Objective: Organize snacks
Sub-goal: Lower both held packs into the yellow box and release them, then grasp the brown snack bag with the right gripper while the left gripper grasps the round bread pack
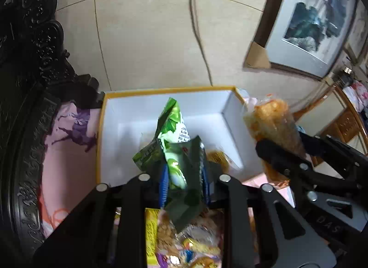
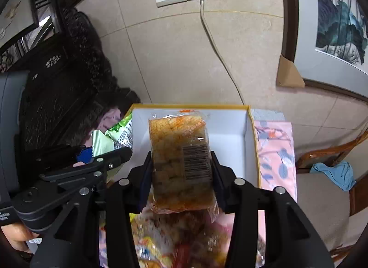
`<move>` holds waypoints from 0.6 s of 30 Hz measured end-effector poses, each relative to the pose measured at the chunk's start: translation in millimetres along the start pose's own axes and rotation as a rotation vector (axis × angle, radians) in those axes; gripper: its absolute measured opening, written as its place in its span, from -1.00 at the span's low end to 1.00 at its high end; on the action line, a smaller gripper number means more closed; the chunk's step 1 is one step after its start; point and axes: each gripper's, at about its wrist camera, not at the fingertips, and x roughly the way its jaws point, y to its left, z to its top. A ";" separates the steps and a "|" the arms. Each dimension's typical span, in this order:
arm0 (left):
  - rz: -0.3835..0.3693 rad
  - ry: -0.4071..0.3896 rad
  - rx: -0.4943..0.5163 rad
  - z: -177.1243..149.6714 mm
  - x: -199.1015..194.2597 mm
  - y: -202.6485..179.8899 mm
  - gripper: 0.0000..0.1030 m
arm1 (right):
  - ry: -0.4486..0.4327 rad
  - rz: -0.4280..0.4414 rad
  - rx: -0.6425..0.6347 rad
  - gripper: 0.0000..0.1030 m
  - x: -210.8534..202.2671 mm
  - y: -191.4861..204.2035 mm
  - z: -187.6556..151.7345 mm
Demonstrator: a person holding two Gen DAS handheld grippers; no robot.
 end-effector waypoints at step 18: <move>0.194 -0.014 0.025 -68.2 -22.7 13.1 0.96 | 0.102 -0.094 -0.025 0.83 -16.9 -25.2 -74.6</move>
